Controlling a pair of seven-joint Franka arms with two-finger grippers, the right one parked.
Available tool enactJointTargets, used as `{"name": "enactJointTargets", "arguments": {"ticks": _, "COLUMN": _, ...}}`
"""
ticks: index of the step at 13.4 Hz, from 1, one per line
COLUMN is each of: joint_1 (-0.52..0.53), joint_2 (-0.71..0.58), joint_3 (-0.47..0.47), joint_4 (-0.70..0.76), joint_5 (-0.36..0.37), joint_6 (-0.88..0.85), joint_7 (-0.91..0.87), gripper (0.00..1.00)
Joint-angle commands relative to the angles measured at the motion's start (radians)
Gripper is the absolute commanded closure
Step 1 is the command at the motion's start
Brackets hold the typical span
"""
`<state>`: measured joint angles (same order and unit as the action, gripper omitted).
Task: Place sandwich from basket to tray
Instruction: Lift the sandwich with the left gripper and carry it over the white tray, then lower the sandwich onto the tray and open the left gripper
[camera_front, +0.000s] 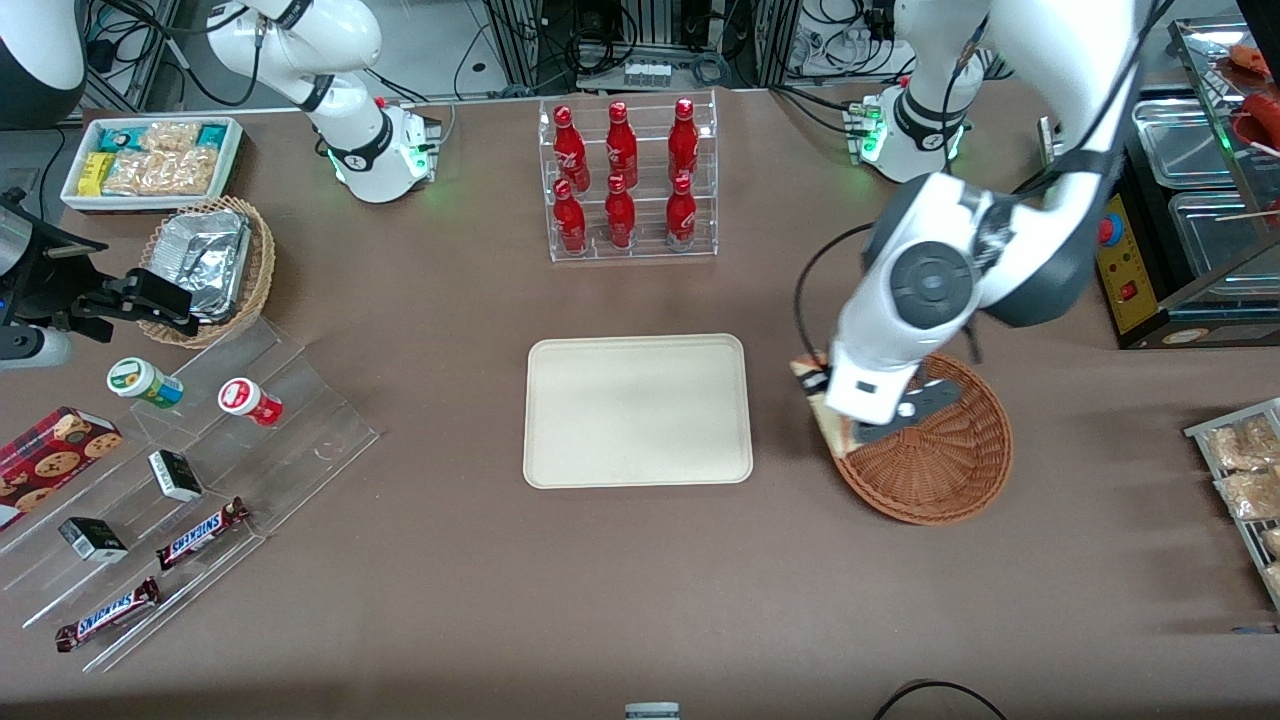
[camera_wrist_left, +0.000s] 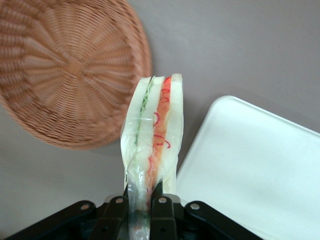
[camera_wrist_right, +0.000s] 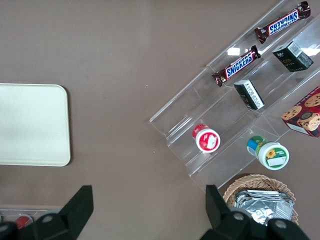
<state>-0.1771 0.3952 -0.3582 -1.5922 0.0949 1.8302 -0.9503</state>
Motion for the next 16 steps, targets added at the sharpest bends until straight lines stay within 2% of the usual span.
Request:
{"name": "enactJointTargets", "arguments": {"ticks": 1, "joint_1": -0.08, "joint_2": 0.089, "joint_3": 0.002, "joint_4": 0.078, "joint_5": 0.011, "joint_6": -0.009, "joint_7": -0.013, "gripper": 1.0}}
{"name": "enactJointTargets", "arguments": {"ticks": 8, "joint_1": -0.208, "joint_2": 0.241, "joint_3": 0.007, "joint_4": 0.15, "joint_5": 0.049, "joint_6": 0.135, "joint_7": -0.027, "gripper": 1.0}}
{"name": "enactJointTargets", "arguments": {"ticks": 13, "joint_1": -0.258, "joint_2": 0.318, "joint_3": 0.008, "joint_4": 0.163, "joint_5": 0.144, "joint_6": 0.207, "joint_7": -0.114, "gripper": 1.0}}
{"name": "enactJointTargets", "arguments": {"ticks": 16, "joint_1": -0.275, "joint_2": 0.333, "joint_3": 0.008, "joint_4": 0.163, "joint_5": 0.155, "joint_6": 0.221, "joint_7": -0.116, "gripper": 1.0}}
